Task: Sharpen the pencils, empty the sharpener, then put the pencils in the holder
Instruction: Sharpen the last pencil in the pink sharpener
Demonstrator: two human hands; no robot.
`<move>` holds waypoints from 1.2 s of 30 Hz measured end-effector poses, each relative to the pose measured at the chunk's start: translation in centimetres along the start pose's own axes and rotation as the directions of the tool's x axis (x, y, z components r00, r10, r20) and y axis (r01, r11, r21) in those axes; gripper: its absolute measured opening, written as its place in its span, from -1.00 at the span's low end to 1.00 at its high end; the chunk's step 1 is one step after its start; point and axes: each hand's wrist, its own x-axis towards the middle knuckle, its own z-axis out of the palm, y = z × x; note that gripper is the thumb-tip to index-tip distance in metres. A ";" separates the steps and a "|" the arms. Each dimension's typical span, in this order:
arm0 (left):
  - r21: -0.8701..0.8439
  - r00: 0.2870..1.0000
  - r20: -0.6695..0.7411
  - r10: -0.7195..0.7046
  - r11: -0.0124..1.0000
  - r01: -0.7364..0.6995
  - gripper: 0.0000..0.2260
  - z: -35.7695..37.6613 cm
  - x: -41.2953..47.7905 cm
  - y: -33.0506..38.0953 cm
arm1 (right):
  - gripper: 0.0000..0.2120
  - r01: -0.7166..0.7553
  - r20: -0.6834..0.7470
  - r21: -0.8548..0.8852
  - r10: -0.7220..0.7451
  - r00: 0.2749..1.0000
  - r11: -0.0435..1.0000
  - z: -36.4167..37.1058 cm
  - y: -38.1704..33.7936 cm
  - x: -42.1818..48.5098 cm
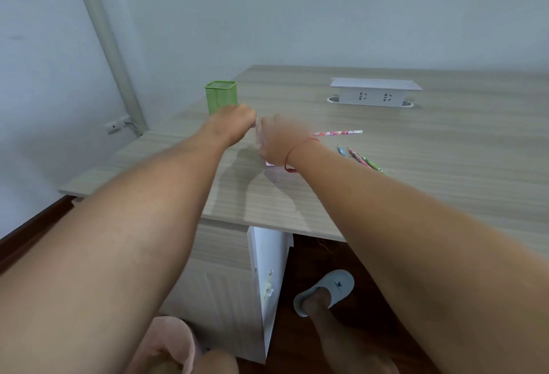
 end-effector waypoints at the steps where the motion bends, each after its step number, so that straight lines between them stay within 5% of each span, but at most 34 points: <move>1: -0.014 1.000 0.014 -0.016 1.000 0.016 -0.80 0.0 0.1 0.2 | -0.58 -0.001 0.011 -0.008 0.001 1.000 1.000 -0.1 0.0 0.0; 12: 0.011 0.998 0.065 -0.010 1.000 0.009 -0.82 -0.4 0.3 0.3 | -0.58 -0.037 0.095 -0.032 0.040 0.995 0.999 -0.1 -0.2 0.5; 16: -0.068 0.999 0.026 -0.035 0.997 0.037 -0.77 -1.9 -0.8 0.2 | -0.44 -0.056 0.207 -0.003 0.055 0.977 0.998 -0.4 -0.1 0.9; 22: -0.179 0.995 0.005 -0.102 0.979 0.101 -0.74 -2.9 -3.6 1.1 | -0.53 -0.032 0.188 0.028 0.027 0.982 0.999 -1.1 -0.1 0.3; 27: -0.109 0.997 -0.075 0.022 0.994 -0.030 -0.82 -0.2 -5.9 1.3 | -0.54 -0.013 0.195 0.026 0.008 0.981 1.000 -1.3 0.0 0.3; 36: -0.096 0.996 0.075 0.052 0.994 -0.045 -0.77 4.1 -5.3 2.0 | -0.54 0.017 0.188 0.044 -0.025 0.982 0.999 -0.1 0.2 1.1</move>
